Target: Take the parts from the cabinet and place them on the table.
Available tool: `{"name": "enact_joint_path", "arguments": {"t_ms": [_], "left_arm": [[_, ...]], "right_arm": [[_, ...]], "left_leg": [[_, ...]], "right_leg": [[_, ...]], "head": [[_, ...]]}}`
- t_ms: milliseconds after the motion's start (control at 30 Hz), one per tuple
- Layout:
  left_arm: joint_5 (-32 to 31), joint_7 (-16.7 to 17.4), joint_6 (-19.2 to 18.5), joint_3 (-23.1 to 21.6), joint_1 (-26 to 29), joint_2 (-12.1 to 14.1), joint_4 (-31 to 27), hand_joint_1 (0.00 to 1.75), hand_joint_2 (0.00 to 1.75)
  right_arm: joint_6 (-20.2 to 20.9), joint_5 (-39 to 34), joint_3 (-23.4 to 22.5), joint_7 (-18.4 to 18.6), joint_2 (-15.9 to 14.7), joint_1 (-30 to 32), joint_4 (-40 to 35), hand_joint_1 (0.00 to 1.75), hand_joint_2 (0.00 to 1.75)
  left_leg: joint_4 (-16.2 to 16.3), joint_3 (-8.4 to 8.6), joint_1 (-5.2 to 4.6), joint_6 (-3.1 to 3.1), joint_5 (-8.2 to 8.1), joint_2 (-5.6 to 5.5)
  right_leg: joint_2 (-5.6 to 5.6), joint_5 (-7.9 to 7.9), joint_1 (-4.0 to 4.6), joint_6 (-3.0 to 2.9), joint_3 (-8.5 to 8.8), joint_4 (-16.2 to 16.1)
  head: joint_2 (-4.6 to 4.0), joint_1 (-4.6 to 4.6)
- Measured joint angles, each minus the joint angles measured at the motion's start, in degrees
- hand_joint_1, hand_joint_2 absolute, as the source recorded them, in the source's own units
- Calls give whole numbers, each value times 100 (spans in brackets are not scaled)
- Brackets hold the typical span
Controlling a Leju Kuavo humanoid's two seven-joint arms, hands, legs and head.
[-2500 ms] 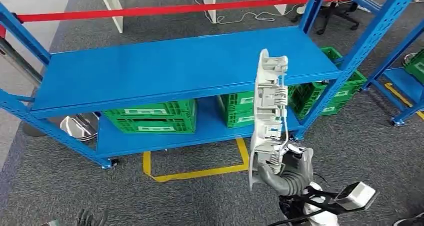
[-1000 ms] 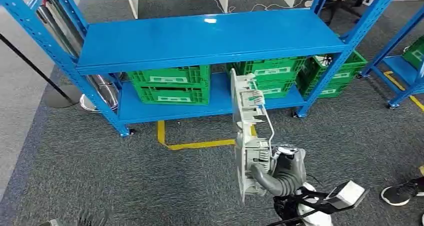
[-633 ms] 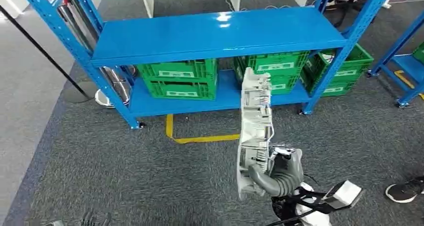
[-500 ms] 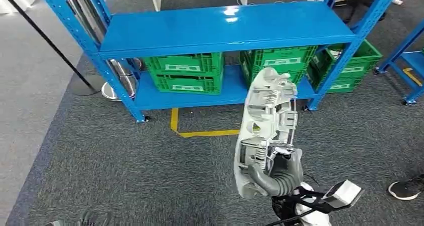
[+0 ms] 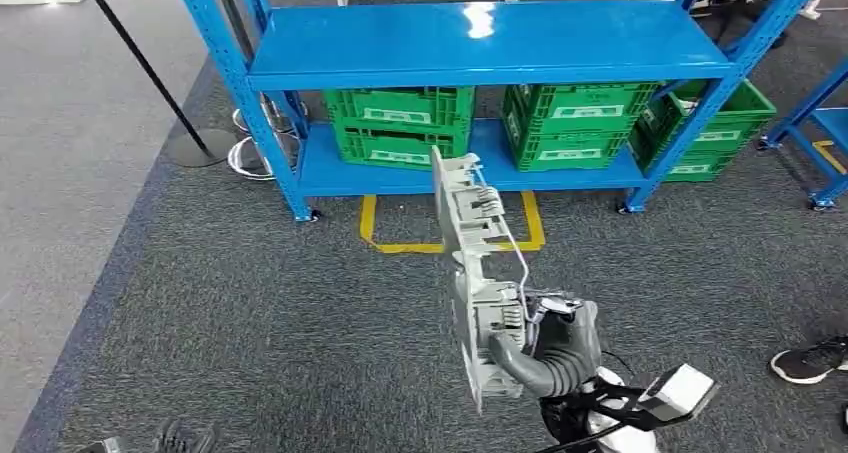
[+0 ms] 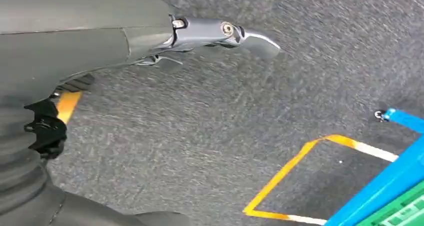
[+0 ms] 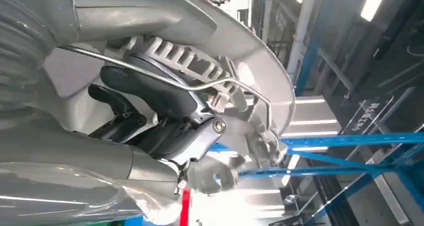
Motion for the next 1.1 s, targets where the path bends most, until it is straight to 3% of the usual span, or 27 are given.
{"name": "enact_joint_path", "arguments": {"t_ms": [33,67,100,133,200,233,267,300,367,400,433,467,533,567,600,700,733,800,867,900,933,967,1033,1067,1100], "left_arm": [[-15,0,2,0,-5,-7,0,0,175],[-17,0,4,0,-10,-9,-2,0,175],[-20,0,4,0,-20,-13,-2,0,175],[-22,0,4,0,-22,-15,-2,0,175],[-22,0,7,4,5,-11,-2,0,175],[-24,0,4,13,21,-2,-2,0,175],[-24,0,4,15,31,-2,-2,0,175],[-24,0,2,17,24,-2,-2,0,175],[-35,0,-4,17,13,-13,-2,0,175],[-35,0,-4,18,12,-17,-2,0,175],[-35,0,-4,18,18,-15,-2,0,175],[-35,0,-2,17,21,-15,-2,0,175],[-35,0,-4,15,15,-13,-2,0,175],[-35,0,-4,15,10,0,-2,0,175],[-39,0,-4,15,1,9,-4,0,175],[-44,0,-7,11,-13,15,-7,0,175],[-50,0,-9,7,-21,15,-7,0,175],[-59,0,-17,-13,-48,7,-7,0,175],[-59,0,-18,-33,-89,15,-7,0,175],[-59,0,-17,-35,-92,15,-7,0,175],[-59,0,-17,-37,-89,15,-7,0,175],[-72,0,-17,-44,-89,15,-7,0,175],[-83,0,-17,-61,-107,11,-7,0,175],[-85,0,-17,-79,-113,11,-7,0,175],[-92,0,-15,-83,-137,15,-7,0,175]], "right_arm": [[-2,9,7,0,-2,0,-2,175,175],[-4,13,13,0,-2,-3,-2,175,175],[-9,20,20,0,-4,0,-13,175,175],[-18,33,26,0,-7,-7,-11,175,175],[-15,24,33,0,-9,-5,-13,175,175],[-15,24,33,0,-11,-20,-13,175,175],[-15,39,35,0,-11,-23,-13,175,175],[-18,59,37,0,-11,-28,-18,175,175],[-37,120,42,0,-15,-42,-20,175,175],[-46,142,55,0,-17,-64,-17,175,175],[-61,153,70,0,-22,-97,-17,175,175],[-72,160,81,0,-24,-135,-17,175,175],[-83,181,107,0,-24,-201,-17,175,175],[-83,195,135,0,-26,-238,-17,175,175],[-83,205,162,0,-26,-287,-17,175,175],[-83,271,234,0,-26,-401,-15,175,175],[-83,293,260,0,-26,-442,-20,175,175],[-87,317,299,0,-31,-536,-13,175,175],[-94,330,315,0,-37,-569,2,175,175],[-94,339,326,2,-44,-585,4,175,175],[-92,352,337,7,-46,-610,7,175,175],[-87,365,352,18,-50,-644,7,175,175],[-74,400,391,46,-57,-716,7,175,175],[-74,407,411,55,-59,-747,7,175,175],[-68,415,426,66,-68,-780,13,175,175]], "left_leg": [[41,-62,8,-27,49,-47],[102,-133,-12,-64,76,-88],[182,-184,-29,-84,100,-130],[212,-221,-27,-114,149,-172],[194,-262,-10,-179,232,-273],[226,-290,8,-197,194,-223],[364,-334,5,-233,-32,-72],[675,-427,14,-268,-333,6],[1614,-699,48,-333,-850,70],[1933,-771,63,-352,-919,75],[1979,-719,73,-358,-853,80],[1757,-550,75,-349,-676,91],[837,-12,59,-277,-232,167],[447,185,25,-202,-220,303],[326,247,-29,-158,-257,362],[277,192,-54,-92,-280,299],[133,237,-11,-51,-268,264],[88,223,19,31,-205,203],[95,175,8,52,-190,111],[102,161,1,59,-181,63],[113,157,0,54,-177,12],[129,157,1,52,-177,-38],[181,155,11,39,-186,-163],[221,125,16,11,-200,-217],[296,59,-18,-30,-198,-271]], "right_leg": [[92,34,-11,-11,369,-490],[282,-195,-15,-20,855,-1084],[324,-405,-32,-31,1139,-1538],[300,-520,-20,-63,1087,-1630],[205,-482,6,-156,1047,-1595],[121,-436,-32,-227,1020,-1608],[70,-406,-30,-272,1000,-1608],[11,-381,-26,-301,974,-1607],[-123,-329,-21,-310,925,-1593],[-177,-306,-20,-304,927,-1577],[-224,-289,-19,-298,886,-1557],[-262,-280,-19,-288,855,-1534],[-343,-289,-8,-274,858,-1510],[-381,-295,-6,-260,848,-1511],[-407,-284,30,-226,815,-1501],[-501,-240,17,-124,787,-1521],[-508,-288,37,-77,779,-1513],[-122,-575,12,-45,545,-1101],[-19,-978,9,-34,77,-126],[-13,-1076,11,-27,-116,245],[-14,-1018,10,-22,-177,329],[-13,-825,9,-23,-106,157],[34,-229,-11,-27,322,-814],[206,-117,-36,-26,495,-1223],[345,-181,-42,-23,524,-1313]], "head": [[0,2],[0,9],[0,-11],[0,7],[0,9],[0,6],[0,-22],[0,-39],[0,-39],[0,-37],[0,-41],[0,-42],[0,-44],[0,-37],[0,-37],[0,-39],[0,-35],[0,-4],[0,-2],[0,-4],[0,-4],[0,-7],[0,-4],[0,0],[0,-2]]}}
